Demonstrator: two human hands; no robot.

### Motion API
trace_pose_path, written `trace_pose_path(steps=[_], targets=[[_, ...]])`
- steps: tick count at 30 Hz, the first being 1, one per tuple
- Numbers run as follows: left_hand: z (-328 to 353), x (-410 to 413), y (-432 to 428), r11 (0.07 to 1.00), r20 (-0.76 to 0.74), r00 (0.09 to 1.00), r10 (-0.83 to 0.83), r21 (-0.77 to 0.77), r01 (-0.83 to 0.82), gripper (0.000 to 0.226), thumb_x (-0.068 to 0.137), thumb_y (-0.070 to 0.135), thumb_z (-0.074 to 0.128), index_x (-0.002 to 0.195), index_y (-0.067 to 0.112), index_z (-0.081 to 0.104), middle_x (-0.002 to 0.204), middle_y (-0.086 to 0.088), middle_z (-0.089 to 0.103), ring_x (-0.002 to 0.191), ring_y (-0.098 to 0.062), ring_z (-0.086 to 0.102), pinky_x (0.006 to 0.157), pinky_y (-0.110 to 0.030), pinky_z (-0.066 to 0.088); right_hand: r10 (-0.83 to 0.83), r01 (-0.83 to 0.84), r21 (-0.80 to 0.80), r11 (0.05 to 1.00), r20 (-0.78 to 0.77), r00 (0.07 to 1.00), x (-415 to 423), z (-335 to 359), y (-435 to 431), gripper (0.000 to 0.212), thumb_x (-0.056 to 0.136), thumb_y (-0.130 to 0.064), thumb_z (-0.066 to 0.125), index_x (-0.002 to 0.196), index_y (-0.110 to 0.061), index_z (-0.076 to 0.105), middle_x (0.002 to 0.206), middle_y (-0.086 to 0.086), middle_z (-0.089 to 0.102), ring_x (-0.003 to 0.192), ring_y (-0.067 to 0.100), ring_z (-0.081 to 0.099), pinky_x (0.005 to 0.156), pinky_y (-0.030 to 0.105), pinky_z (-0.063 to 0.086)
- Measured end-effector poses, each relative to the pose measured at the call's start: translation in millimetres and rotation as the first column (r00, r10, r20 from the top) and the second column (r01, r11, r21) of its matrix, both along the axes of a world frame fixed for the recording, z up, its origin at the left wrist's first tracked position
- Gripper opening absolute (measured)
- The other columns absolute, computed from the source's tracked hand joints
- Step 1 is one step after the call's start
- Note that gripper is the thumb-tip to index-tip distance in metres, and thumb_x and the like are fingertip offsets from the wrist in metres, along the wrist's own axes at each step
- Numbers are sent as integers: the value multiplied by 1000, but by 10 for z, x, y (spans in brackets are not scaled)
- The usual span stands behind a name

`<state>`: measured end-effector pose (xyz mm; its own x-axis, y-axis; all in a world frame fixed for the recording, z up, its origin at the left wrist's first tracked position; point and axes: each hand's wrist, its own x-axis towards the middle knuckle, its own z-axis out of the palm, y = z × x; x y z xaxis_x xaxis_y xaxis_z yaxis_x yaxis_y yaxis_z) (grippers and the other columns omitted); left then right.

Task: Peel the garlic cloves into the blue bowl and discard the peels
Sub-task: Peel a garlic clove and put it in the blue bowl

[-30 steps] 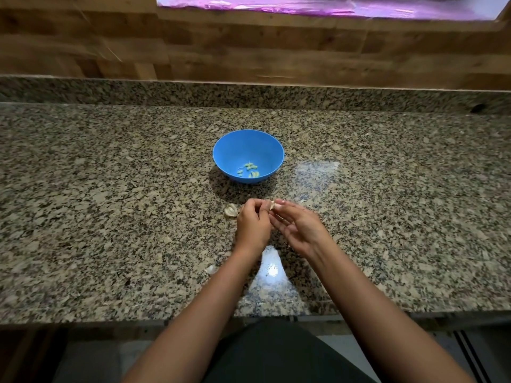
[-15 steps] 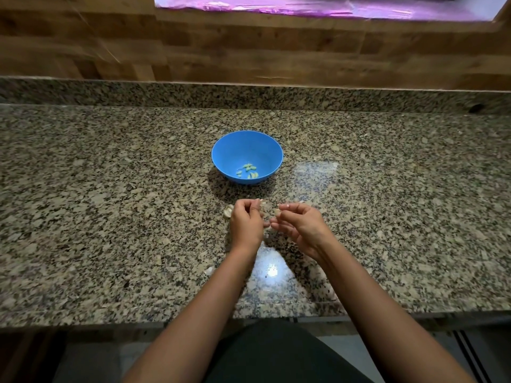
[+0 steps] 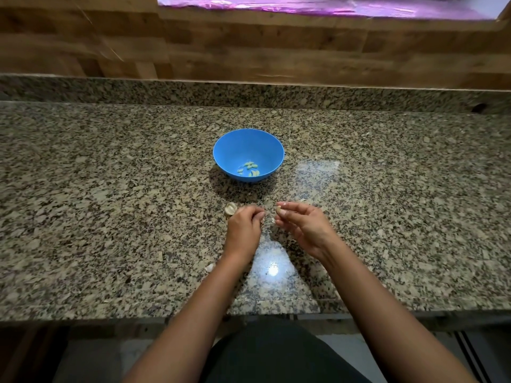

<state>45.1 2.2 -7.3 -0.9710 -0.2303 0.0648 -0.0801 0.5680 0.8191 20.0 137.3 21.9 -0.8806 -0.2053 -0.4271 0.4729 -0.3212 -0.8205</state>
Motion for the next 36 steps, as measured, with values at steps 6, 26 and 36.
trace_pose_path(steps=[6,26,36], targets=[[81,-18,-7,936,-9,996,-91,340,89,10,85,19,68,95,19,70,94,0,70,88,-14,66,79,-30,56,-25,31,70,997,-75,997,22,-7,15,18,79,9,62,94,2,56,87,16,63,78,23,63,72,28,56],[160,-80,-50,744,116,988,-104,669,0,4,83,3,67,81,6,70,78,-13,69,71,-22,63,76,-37,57,116,-5,355,935,-291,950,45,108,31,19,81,5,66,85,-7,52,72,6,62,66,16,63,66,26,56],[222,-95,-42,672,160,978,-130,740,-32,9,81,0,67,89,-5,67,76,-12,68,61,-13,65,60,-20,54,334,149,713,685,-490,805,58,95,-1,20,85,-7,65,93,-15,48,85,0,61,78,11,60,70,22,53]])
